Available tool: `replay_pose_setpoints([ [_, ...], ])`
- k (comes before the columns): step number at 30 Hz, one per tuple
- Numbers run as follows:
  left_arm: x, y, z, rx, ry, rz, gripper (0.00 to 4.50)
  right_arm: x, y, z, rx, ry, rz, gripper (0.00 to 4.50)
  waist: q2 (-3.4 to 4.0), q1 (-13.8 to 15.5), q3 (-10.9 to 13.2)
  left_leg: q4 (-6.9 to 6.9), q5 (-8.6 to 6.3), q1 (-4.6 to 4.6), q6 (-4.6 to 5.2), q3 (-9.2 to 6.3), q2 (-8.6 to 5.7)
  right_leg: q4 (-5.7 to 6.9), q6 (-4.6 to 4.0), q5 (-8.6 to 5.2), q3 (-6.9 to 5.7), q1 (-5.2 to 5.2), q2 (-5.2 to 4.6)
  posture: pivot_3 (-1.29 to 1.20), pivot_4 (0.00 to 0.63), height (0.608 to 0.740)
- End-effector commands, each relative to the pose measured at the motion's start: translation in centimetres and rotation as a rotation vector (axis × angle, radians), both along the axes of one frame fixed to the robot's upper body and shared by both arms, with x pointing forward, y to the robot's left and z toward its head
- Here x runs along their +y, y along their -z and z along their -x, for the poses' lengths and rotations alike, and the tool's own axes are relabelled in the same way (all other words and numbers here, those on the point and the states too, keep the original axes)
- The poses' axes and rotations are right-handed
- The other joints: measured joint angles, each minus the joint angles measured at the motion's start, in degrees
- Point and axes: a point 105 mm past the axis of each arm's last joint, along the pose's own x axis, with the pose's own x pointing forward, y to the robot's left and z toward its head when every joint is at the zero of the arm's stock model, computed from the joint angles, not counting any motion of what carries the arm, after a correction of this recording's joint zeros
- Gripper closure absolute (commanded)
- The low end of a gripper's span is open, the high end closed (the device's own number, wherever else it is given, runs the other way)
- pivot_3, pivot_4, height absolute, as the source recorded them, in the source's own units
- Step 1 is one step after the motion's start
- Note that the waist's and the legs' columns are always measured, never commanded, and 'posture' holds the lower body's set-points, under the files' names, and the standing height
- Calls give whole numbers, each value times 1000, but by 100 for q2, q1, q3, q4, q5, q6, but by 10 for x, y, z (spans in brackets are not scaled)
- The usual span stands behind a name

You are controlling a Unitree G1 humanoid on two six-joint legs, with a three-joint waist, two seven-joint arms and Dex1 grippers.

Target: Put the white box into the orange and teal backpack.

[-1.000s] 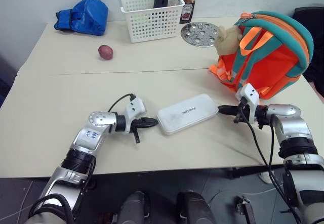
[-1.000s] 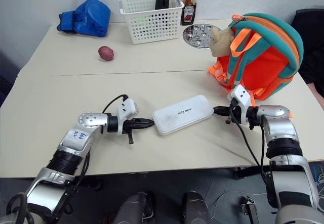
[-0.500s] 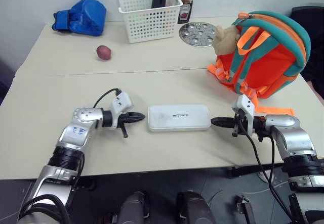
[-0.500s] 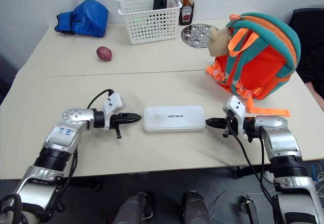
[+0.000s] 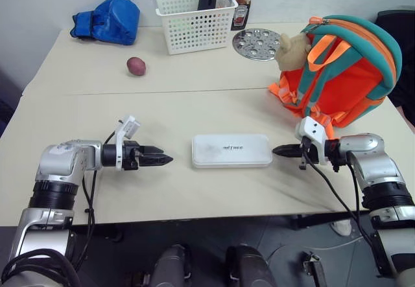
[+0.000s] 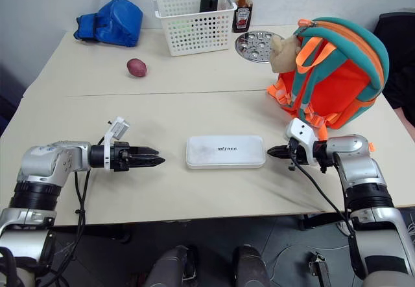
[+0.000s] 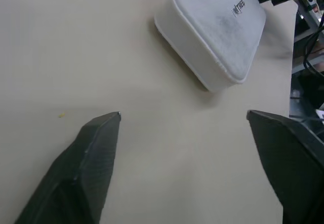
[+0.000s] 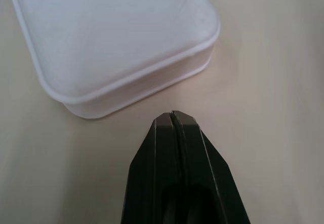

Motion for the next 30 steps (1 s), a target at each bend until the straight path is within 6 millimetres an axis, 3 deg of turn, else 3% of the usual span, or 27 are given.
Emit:
replay_pose_setpoints([
  [1,-13,-11,-7,89,-22,107,27,8,-4,-1,-28,-50,15,4500,-1,1,1,1,0,0,0,-1,0,-1,0,0,1,0,0,0,150,740],
  [4,-22,-6,-13,154,-49,116,27,9,-3,-1,-28,-62,19,4500,-7,-1,4,9,0,-1,1,-1,-1,3,2,-1,3,1,1,0,150,740],
  [12,-67,7,-24,273,1,140,27,12,3,2,-25,-85,27,4500,-9,13,3,20,0,0,0,-1,-2,10,2,-1,3,4,0,0,150,740],
  [21,-112,-4,-36,253,87,164,27,17,9,7,-29,-103,24,4500,-15,47,2,29,0,2,0,-2,-3,10,3,-1,2,10,1,0,150,740],
  [28,-117,-7,-34,244,149,146,27,20,13,11,-27,-104,21,4500,-16,7,2,28,-3,3,-6,-2,2,12,2,-1,1,7,5,0,150,740],
  [30,-117,-13,-35,231,171,166,430,20,15,14,-25,-99,16,4500,-17,7,2,28,-3,2,-6,-2,1,12,2,-1,1,7,5,0,150,740],
])
